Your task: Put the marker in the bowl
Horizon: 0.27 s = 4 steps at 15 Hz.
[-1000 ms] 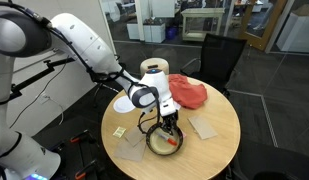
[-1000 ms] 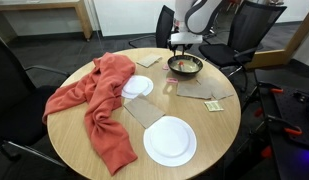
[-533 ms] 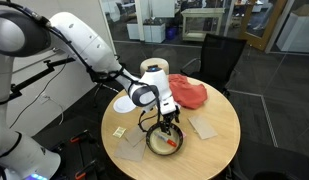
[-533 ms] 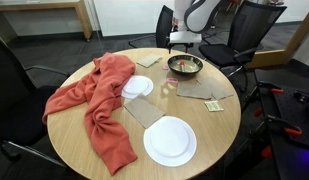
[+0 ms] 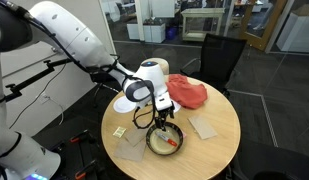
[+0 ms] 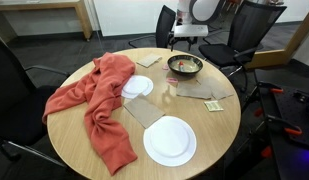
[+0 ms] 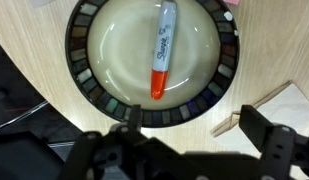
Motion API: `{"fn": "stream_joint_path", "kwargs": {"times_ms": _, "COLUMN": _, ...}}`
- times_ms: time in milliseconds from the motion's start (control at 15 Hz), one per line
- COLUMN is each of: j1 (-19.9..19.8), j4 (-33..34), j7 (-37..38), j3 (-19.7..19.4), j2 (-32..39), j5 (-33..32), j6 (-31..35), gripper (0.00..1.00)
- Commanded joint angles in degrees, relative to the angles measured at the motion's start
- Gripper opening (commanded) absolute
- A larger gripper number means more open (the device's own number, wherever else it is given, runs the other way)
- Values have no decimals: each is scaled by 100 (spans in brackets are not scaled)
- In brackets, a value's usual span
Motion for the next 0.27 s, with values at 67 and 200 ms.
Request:
{"fn": "stream_joint_path", "kwargs": {"times_ms": 67, "j1": -86, "j4": 24, "j7": 41, "j3": 75, "j2": 22, "j5": -73, "j6": -7, "gripper": 100}}
{"fn": "stream_joint_path", "kwargs": {"times_ms": 200, "j1": -85, "j4": 32, "j7": 40, "j3": 72, "j2": 60, "j5": -71, "j6": -7, "gripper": 100}}
